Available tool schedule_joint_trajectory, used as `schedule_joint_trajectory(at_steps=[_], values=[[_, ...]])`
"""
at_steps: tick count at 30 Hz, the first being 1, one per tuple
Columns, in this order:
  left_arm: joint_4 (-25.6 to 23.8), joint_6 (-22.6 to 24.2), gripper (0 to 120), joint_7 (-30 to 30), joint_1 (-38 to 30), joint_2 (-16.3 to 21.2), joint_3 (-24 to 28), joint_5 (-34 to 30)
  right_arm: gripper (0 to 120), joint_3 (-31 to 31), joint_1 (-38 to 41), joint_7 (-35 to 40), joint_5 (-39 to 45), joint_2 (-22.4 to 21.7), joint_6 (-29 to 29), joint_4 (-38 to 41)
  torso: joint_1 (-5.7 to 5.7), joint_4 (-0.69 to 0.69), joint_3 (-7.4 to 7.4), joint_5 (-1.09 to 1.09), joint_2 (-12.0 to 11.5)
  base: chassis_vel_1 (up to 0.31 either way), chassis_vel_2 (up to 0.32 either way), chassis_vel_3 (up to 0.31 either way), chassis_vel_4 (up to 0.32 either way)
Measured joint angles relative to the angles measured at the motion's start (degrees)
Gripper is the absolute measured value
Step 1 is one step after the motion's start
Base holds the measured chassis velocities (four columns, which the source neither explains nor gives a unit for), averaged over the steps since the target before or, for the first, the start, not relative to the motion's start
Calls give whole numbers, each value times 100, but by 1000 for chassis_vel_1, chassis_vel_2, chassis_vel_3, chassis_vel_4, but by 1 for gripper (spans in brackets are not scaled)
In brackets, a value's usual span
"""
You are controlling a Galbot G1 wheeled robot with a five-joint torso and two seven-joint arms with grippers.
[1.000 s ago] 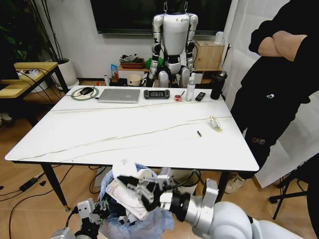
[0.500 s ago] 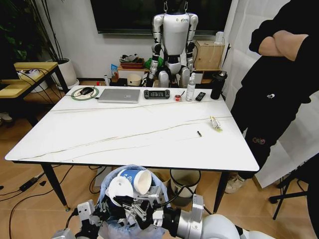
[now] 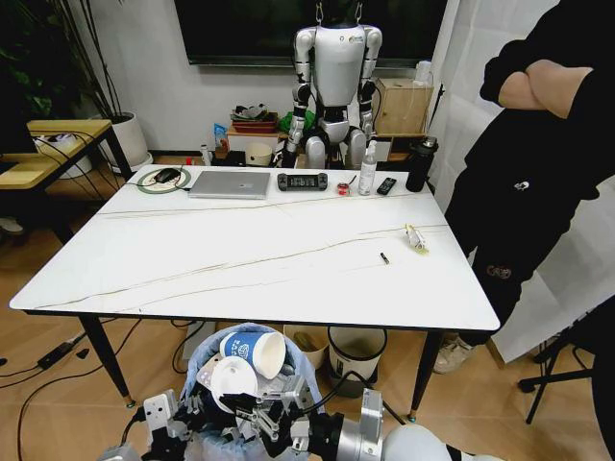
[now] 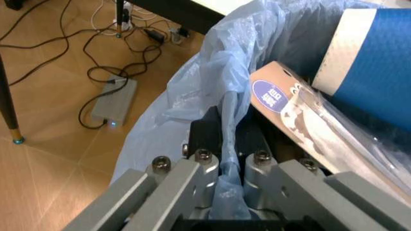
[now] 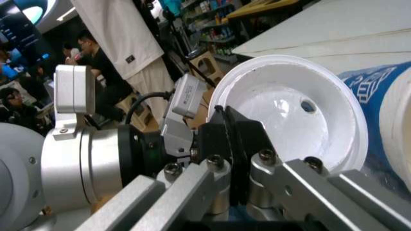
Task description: Pick up the trash bin and place the trash from the table into it.
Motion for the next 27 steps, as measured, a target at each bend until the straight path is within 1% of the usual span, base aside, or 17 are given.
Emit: schedule_joint_trajectory(at_steps=[10,11,13,16,17,19,20,21,22,23,24,25,27], values=[[-6,0,0,-2,-23,6,2,-57,0,16,-22,120,-148,-3,-1,-68,0,0,0,0,0,0,0,0,0],[-14,0,0,-4,-24,5,1,-60,3,16,-25,133,-158,-6,-1,-67,0,0,0,0,0,0,0,0,0],[-18,0,0,-5,-24,4,1,-61,4,16,-26,139,-162,-8,-2,-67,0,0,0,0,0,0,0,0,0],[-22,0,0,-6,-23,4,9,-67,20,17,-33,158,-178,-18,-7,-58,0,0,0,0,0,0,0,0,0],[-22,0,0,-6,-23,3,11,-68,23,20,-40,160,-182,-20,-7,-54,0,0,0,0,0,0,0,0,0],[-22,-1,0,-6,-22,3,13,-68,23,23,-45,161,-185,-22,-7,-52,0,0,0,0,0,0,0,0,0],[-22,-2,0,-6,-21,3,17,-68,32,34,-62,161,-191,-30,-8,-43,0,0,0,0,0,0,0,0,0],[-22,-2,0,-6,-21,3,17,-68,34,38,-65,161,-193,-33,-8,-41,0,0,0,0,0,0,0,0,0],[-21,-4,0,-6,-22,3,17,-69,40,55,-75,161,-196,-45,-8,-33,0,0,0,0,0,0,0,0,0],[-20,-4,0,-6,-23,3,18,-68,43,69,-76,161,-196,-48,-8,-30,0,0,0,0,0,0,0,0,0],[-20,-4,0,-6,-23,3,18,-68,43,69,-76,161,-196,-48,-8,-30,0,0,0,0,0,0,0,0,0],[-17,-5,0,-6,-27,3,18,-68,47,98,-76,161,-196,-53,-7,-20,0,0,0,0,0,0,0,0,0],[2,-9,0,-6,-33,0,26,-68,59,227,-63,160,-173,-54,-7,48,0,0,0,1,0,0,0,0,0]])
